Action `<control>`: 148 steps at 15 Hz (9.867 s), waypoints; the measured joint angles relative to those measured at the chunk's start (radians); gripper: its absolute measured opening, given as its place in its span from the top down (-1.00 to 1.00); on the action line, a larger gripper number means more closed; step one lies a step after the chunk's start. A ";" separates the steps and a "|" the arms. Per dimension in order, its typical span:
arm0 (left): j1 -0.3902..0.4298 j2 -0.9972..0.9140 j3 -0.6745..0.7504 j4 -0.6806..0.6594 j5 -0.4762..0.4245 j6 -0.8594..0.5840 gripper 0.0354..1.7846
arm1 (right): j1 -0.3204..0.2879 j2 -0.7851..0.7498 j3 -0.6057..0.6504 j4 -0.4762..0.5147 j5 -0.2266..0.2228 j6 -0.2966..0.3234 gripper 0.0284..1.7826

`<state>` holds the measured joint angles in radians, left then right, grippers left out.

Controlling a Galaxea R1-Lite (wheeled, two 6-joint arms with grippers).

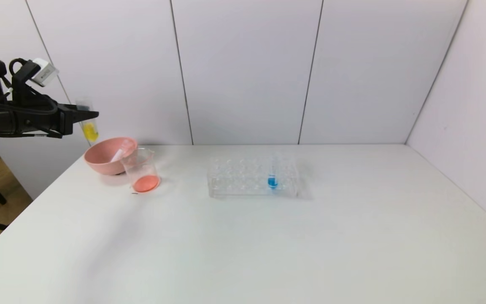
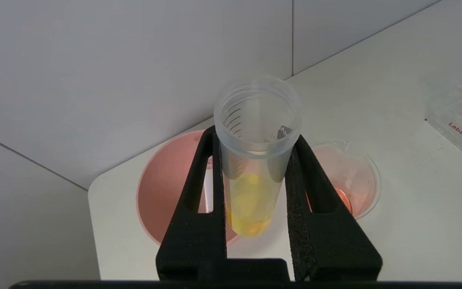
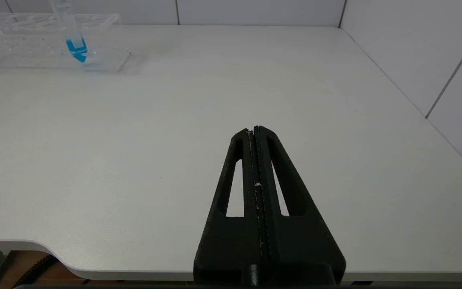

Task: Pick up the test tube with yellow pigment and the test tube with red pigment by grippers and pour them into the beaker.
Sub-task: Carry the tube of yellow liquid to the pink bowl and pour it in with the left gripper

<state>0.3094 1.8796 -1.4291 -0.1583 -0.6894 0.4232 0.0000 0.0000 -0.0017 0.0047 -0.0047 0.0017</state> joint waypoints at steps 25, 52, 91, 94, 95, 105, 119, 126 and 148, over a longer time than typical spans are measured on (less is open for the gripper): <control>-0.052 0.223 -0.565 0.888 0.012 0.962 0.54 | 0.000 0.000 0.000 0.000 0.000 0.000 0.91; -0.162 0.270 -0.573 0.881 0.330 0.799 0.54 | 0.000 0.000 0.000 0.000 0.000 0.000 0.91; -0.239 0.246 -0.574 0.940 0.634 0.739 0.54 | 0.000 0.000 0.000 0.000 0.000 0.000 0.91; -0.244 0.249 -0.583 0.972 0.647 0.739 0.54 | 0.000 0.000 0.000 0.000 0.000 0.000 0.91; -0.246 0.249 -0.587 0.984 0.647 0.739 0.54 | 0.000 0.000 0.000 0.000 0.000 0.000 0.91; -0.270 0.247 -0.591 1.022 0.651 0.738 0.54 | 0.000 0.000 0.000 0.000 0.000 0.000 0.91; -0.295 0.239 -0.591 1.028 0.803 0.736 0.54 | 0.000 0.000 0.000 0.000 0.000 0.000 0.91; -0.307 0.239 -0.591 1.027 0.860 0.730 0.54 | 0.000 0.000 0.000 0.000 0.000 0.000 0.91; -0.348 0.261 -0.597 0.989 0.935 0.715 0.54 | 0.000 0.000 0.000 0.000 0.000 0.000 0.91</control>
<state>-0.0389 2.1402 -2.0264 0.8309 0.2453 1.1381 0.0000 0.0000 -0.0017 0.0047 -0.0047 0.0017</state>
